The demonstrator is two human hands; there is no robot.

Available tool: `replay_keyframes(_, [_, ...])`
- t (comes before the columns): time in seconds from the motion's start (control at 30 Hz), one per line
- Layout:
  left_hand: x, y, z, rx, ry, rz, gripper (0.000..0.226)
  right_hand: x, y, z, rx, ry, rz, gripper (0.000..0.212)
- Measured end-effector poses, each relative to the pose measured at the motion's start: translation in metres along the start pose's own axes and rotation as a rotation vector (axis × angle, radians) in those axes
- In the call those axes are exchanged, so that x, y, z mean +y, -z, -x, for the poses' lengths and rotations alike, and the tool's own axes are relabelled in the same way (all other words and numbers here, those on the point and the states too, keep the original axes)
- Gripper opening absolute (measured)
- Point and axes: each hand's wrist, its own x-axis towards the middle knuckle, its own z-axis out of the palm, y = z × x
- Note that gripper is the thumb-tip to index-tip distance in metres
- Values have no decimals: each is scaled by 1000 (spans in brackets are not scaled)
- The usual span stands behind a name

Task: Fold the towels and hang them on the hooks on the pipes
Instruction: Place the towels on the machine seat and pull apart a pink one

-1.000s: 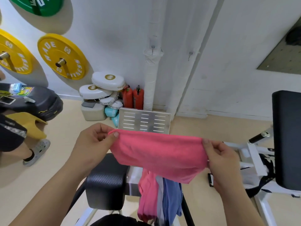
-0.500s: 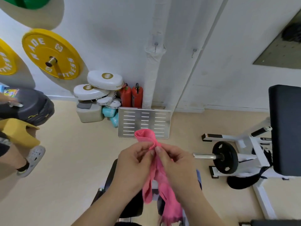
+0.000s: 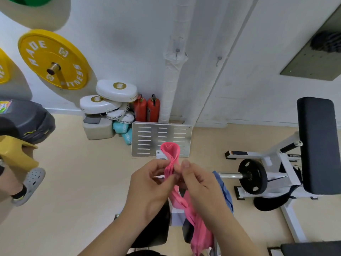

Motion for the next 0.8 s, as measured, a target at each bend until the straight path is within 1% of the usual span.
replay_keyframes(0.03, [1, 4, -1, 19, -18, -16, 23, 2, 0, 1, -21, -28, -54, 47])
replay_keyframes(0.07, [2, 8, -1, 17, -36, -13, 24, 3, 0, 2, -18, -44, -103, 37])
replay_keyframes(0.13, [7, 20, 0, -44, -47, 4, 23, 6, 5, 1, 95, -29, -103, 11])
replay_keyframes(0.17, [10, 26, 1, -76, -35, 10, 23, 7, 11, -1, 140, -12, -62, 19])
replay_keyframes(0.2, [13, 32, 1, -109, -25, 15, 24, 8, 18, -1, 139, 13, -4, 36])
replay_keyframes(0.23, [14, 38, -1, -149, -30, 11, 24, 8, 25, -2, 97, 52, 58, 50])
replay_keyframes(0.27, [15, 44, -3, -187, -50, -4, 26, 6, 30, -2, 38, 93, 136, 57])
replay_keyframes(0.3, [15, 49, -5, -215, -77, -19, 28, 2, 33, -1, -31, 134, 216, 59])
replay_keyframes(0.33, [17, 52, -7, -228, -102, -25, 29, 1, 34, -1, -76, 172, 282, 58])
replay_keyframes(0.4, [19, 55, -8, -236, -145, -15, 28, 0, 34, -1, -104, 209, 339, 48])
replay_keyframes(0.5, [18, 57, -7, -190, -177, 12, 25, 4, 33, -1, -43, 193, 387, 20])
replay_keyframes(0.57, [10, 59, -9, -113, -174, 6, 25, 9, 36, 1, 22, 155, 390, 20])
replay_keyframes(0.67, [0, 60, -12, -33, -155, -26, 24, 9, 35, 5, 78, 199, 342, 23])
replay_keyframes(0.73, [-5, 61, -13, -21, -144, -38, 21, 6, 32, 8, 101, 212, 290, 32])
replay_keyframes(0.8, [-6, 62, -12, -32, -123, 3, 21, 5, 31, 7, 96, 157, 201, 46])
